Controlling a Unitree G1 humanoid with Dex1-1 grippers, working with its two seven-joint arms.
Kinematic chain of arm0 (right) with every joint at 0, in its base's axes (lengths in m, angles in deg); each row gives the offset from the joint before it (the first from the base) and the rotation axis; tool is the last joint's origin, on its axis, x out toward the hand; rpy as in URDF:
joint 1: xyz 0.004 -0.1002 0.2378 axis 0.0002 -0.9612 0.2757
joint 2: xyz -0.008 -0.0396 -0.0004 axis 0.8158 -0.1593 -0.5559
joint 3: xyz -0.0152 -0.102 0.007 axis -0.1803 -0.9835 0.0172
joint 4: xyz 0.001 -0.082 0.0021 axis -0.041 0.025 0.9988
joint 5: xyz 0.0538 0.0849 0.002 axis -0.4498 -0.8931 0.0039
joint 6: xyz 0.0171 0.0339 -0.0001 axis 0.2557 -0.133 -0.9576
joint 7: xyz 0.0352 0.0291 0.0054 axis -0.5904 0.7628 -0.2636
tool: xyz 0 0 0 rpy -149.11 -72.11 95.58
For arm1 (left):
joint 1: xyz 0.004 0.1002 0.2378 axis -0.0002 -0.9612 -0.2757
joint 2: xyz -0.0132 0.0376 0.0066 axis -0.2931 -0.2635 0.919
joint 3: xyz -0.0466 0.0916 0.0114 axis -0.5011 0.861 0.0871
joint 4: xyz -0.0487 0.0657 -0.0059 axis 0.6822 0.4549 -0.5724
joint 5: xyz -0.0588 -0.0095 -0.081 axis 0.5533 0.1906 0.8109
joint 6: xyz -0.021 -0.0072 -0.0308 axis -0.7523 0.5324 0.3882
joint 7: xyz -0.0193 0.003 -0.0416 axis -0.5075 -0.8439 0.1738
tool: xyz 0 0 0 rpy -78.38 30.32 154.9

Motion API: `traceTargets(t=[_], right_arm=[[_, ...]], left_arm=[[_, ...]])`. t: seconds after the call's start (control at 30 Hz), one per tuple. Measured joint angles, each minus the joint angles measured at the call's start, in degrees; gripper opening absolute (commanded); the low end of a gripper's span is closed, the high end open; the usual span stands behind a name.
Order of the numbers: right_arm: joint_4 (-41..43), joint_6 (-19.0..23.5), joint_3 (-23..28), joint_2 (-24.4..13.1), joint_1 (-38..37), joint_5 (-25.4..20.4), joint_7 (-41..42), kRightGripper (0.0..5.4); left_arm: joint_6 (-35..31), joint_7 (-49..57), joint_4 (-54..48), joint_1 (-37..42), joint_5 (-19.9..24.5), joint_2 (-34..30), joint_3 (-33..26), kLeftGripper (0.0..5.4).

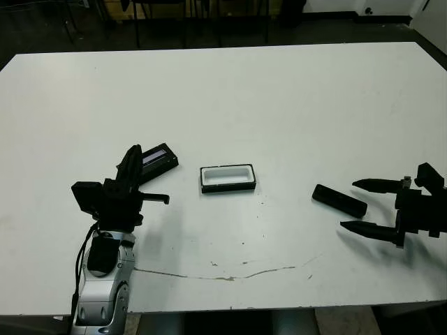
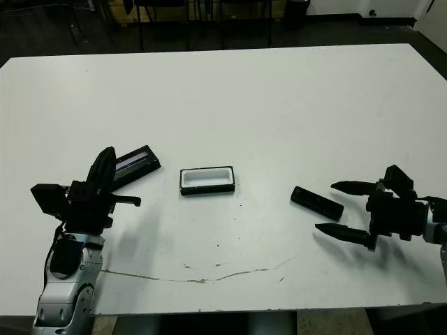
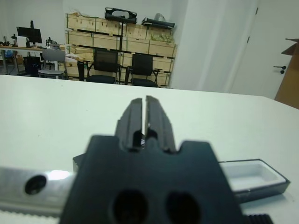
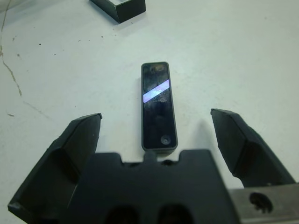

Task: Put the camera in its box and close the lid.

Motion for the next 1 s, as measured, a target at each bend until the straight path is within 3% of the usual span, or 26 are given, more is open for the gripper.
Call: traceTargets(t=[0.23, 0.53, 0.87, 1.0], right_arm=[[-2.7, -0.2, 0.2, 0.1, -0.8, -0.2, -1.0, 4.37], [-4.8, -3.9, -0.7, 0.8, -0.7, 0.0, -2.1, 2.76], [-4.9, -3.8, -0.7, 1.7, -0.7, -2.1, -1.0, 0.93], [-4.0, -3.3, -0.8, 1.9, -1.1, -2.4, -0.4, 0.57]], left_arm=[[-0.5, 0.2, -0.6, -0.1, 0.1, 0.0, 0.0, 0.0], [-0.5, 0.2, -0.6, -0.1, 0.1, 0.1, 0.0, 0.0], [-0.9, 0.2, -0.8, -0.1, 0.4, 0.2, 0.0, 0.0], [-1.0, 0.4, -0.8, -0.2, 0.2, 0.3, 0.0, 0.0]])
